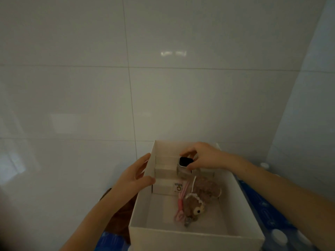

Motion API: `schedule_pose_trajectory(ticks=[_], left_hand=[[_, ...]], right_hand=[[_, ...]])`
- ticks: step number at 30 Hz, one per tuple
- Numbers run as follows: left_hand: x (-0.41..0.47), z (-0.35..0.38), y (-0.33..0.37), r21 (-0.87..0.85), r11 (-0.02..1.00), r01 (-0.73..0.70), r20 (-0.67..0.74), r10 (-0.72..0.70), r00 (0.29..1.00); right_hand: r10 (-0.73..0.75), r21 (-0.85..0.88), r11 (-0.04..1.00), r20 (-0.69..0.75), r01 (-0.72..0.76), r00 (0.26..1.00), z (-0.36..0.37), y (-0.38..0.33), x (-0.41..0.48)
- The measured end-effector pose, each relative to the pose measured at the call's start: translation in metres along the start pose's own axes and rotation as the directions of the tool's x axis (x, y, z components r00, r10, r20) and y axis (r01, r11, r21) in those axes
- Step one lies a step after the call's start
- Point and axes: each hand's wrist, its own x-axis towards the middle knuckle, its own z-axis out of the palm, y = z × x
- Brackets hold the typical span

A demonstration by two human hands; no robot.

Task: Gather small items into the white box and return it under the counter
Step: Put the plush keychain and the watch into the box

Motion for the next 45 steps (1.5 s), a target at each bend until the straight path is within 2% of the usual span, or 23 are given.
schedule_pose_trajectory(ticks=[6,12,15,18,20,23,26,31,34,38,40,45], left_hand=[[0.002,0.000,-0.003,0.012,1.000,-0.006,0.001,0.006,1.000],[0.003,-0.001,-0.001,0.017,1.000,0.005,0.002,-0.005,1.000],[0.002,-0.001,-0.002,0.019,1.000,-0.002,0.010,0.002,1.000],[-0.004,-0.001,-0.003,-0.021,1.000,-0.021,0.007,0.021,1.000],[-0.010,0.000,-0.004,-0.067,0.997,-0.024,-0.011,0.024,1.000],[-0.018,0.002,-0.005,-0.103,0.994,-0.031,-0.006,0.030,1.000],[-0.022,0.004,-0.001,-0.100,0.994,-0.049,0.034,0.052,0.998],[-0.026,0.005,0.004,-0.135,0.989,-0.059,0.054,0.066,0.996],[-0.033,0.006,0.008,-0.171,0.981,-0.088,0.044,0.096,0.994],[-0.051,0.001,0.016,-0.232,0.963,-0.137,-0.013,0.138,0.990],[-0.065,-0.006,0.023,-0.207,0.962,-0.181,-0.041,0.176,0.984],[-0.106,-0.026,0.039,-0.176,0.965,-0.194,-0.113,0.176,0.978]], right_hand=[[0.043,0.033,0.999,-0.015,-0.042,0.999,0.004,0.003,0.002],[0.071,0.199,0.980,-0.255,-0.020,0.964,-0.011,-0.011,-0.031],[0.123,0.245,0.969,-0.417,-0.019,0.901,-0.016,-0.017,-0.065],[0.216,0.202,0.972,-0.574,-0.119,0.790,-0.010,-0.019,-0.101],[0.295,0.243,0.951,-0.511,-0.193,0.808,-0.006,-0.021,-0.119],[0.394,0.347,0.888,-0.243,-0.300,0.886,0.002,-0.028,-0.131],[0.455,0.437,0.824,-0.131,-0.360,0.881,0.014,-0.036,-0.134],[0.522,0.525,0.757,-0.131,-0.388,0.843,0.017,-0.045,-0.140],[0.524,0.525,0.766,-0.177,-0.370,0.833,0.020,-0.054,-0.145],[0.465,0.469,0.830,-0.282,-0.303,0.839,0.024,-0.071,-0.158],[0.411,0.465,0.853,-0.320,-0.237,0.854,0.025,-0.080,-0.164],[0.362,0.574,0.810,-0.330,-0.119,0.872,0.025,-0.104,-0.163]])
